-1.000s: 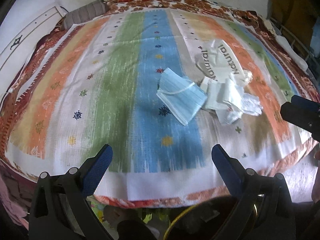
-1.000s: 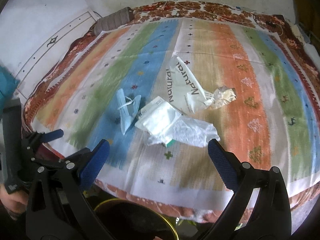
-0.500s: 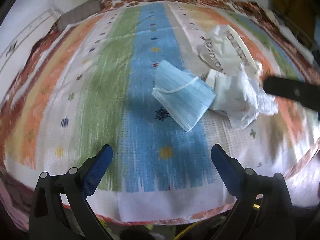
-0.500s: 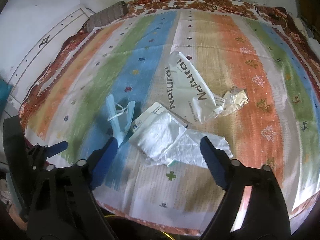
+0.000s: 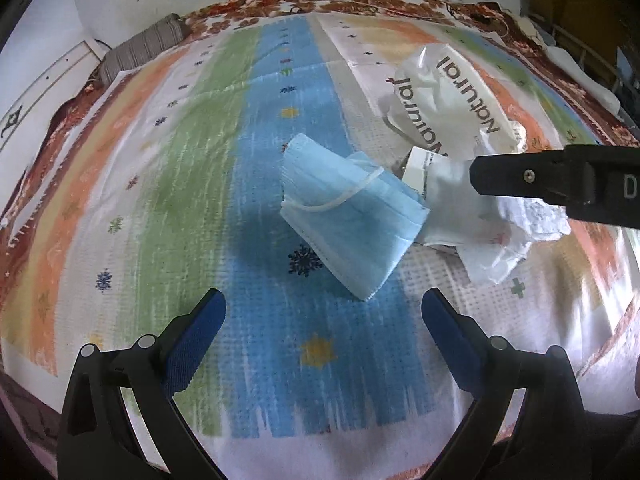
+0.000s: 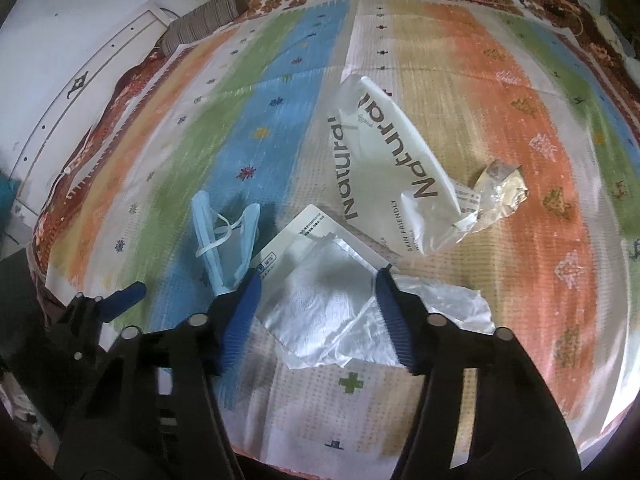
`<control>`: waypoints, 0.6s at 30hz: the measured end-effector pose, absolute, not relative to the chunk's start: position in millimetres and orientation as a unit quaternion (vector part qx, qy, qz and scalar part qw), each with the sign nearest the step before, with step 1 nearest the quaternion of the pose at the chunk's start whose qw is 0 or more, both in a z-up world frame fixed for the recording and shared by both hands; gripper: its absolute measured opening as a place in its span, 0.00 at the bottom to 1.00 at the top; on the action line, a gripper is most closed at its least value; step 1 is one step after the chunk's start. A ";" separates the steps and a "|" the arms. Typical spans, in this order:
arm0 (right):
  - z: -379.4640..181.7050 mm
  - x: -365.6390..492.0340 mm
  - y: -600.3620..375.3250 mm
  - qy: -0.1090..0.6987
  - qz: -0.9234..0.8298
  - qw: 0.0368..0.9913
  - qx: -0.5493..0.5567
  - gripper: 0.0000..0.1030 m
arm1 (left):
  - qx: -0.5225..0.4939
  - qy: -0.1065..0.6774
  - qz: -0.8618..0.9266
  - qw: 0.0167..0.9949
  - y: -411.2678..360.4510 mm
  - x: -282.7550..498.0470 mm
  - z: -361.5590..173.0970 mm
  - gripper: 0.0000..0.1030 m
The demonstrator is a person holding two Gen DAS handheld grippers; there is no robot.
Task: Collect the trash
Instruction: 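Lower right gripper to the white paper strip while left lowers to the blue mask, then close right gripper on the white paper strip while left grasps the blue mask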
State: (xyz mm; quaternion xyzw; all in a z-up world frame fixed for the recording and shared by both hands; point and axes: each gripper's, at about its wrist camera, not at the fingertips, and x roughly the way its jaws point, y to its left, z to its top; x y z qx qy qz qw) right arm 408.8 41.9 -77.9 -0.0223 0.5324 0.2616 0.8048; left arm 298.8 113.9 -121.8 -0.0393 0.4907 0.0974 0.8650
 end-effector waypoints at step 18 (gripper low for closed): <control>-77.1 413.8 32.2 0.533 0.264 0.803 -0.021 0.08 | -0.122 0.479 0.081 0.865 134.0 318.8 -133.3 0.21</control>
